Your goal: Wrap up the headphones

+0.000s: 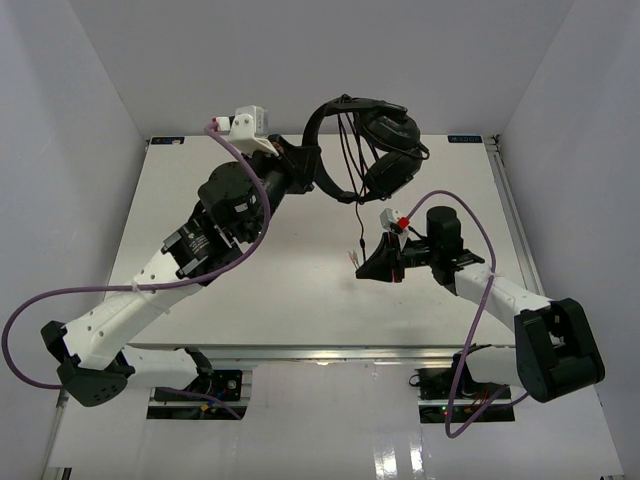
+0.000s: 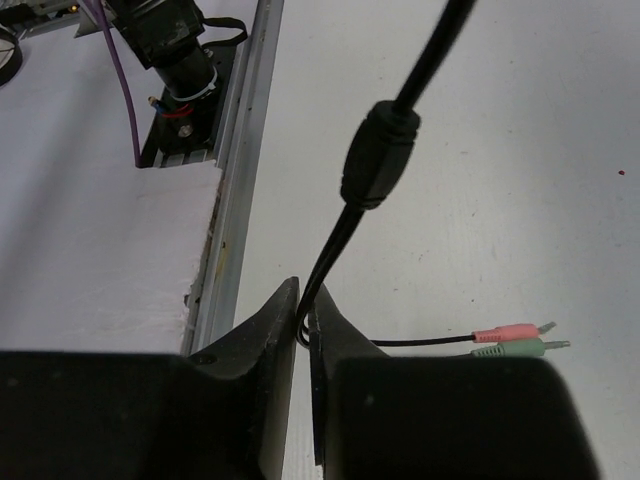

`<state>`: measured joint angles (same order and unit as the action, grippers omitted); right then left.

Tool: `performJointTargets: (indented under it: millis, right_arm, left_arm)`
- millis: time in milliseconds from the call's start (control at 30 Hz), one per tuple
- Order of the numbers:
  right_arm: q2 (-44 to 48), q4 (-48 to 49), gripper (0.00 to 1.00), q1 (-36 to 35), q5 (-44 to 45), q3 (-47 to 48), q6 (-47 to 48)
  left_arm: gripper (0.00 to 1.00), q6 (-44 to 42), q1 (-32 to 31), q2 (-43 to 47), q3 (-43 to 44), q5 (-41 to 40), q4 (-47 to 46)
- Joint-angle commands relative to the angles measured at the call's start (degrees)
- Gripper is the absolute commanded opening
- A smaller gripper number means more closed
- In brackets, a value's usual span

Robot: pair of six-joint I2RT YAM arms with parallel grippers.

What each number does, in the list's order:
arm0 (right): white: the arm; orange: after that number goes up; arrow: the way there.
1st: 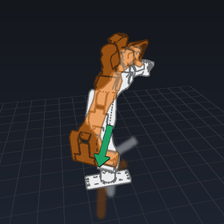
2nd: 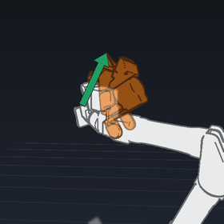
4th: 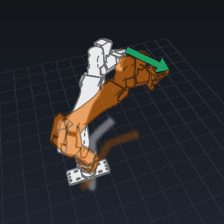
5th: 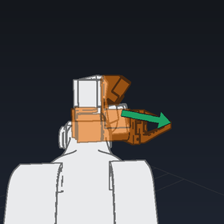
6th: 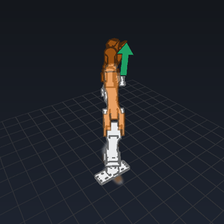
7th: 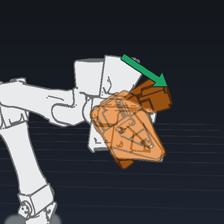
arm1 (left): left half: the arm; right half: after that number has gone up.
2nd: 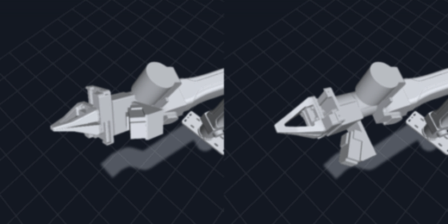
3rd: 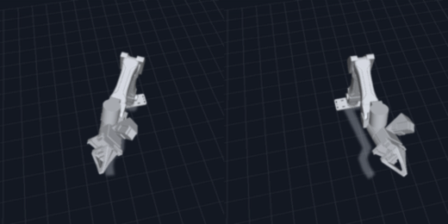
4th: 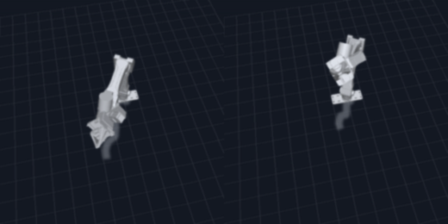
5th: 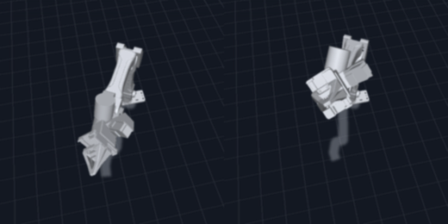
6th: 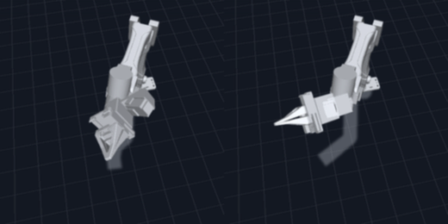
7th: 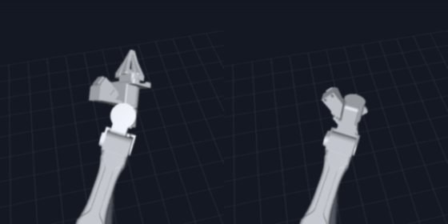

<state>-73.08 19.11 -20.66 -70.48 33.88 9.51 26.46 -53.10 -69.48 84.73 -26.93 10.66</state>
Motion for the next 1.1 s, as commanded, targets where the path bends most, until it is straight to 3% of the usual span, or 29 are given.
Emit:
performJointTargets:
  millis: [0,133,333,467,633,767,1067]
  right_arm:
    - [3.26,0.83,0.11,-0.48,2.28,-0.17,0.44]
    - [5.80,-7.51,0.08,-1.53,4.55,2.94,6.28]
    - [7.68,-21.15,0.08,-3.12,8.75,8.07,15.02]
    - [8.14,-38.09,0.08,-5.95,15.62,13.59,25.71]
    - [9.03,-49.09,0.08,-11.34,26.56,17.91,35.83]
    - [8.69,-52.94,0.08,-12.70,34.77,19.42,38.82]
    - [7.45,-59.11,0.08,-14.52,50.07,29.80,44.29]
  left_arm:
    - [0.00,0.12,0.02,2.46,-1.82,-7.84,-6.81]
    - [0.00,-1.16,1.87,2.04,-3.96,-11.27,-10.37]
    - [0.00,1.10,4.58,0.13,-4.40,-10.00,-11.73]
    - [0.00,2.95,8.30,-1.31,-4.51,-8.69,-9.29]
    - [0.00,6.64,15.84,-3.01,-6.77,-4.32,-6.36]
    - [0.00,7.22,19.11,-6.04,-6.95,-2.60,-4.98]
    - [0.00,2.50,19.61,-15.11,-5.67,-0.37,-1.95]
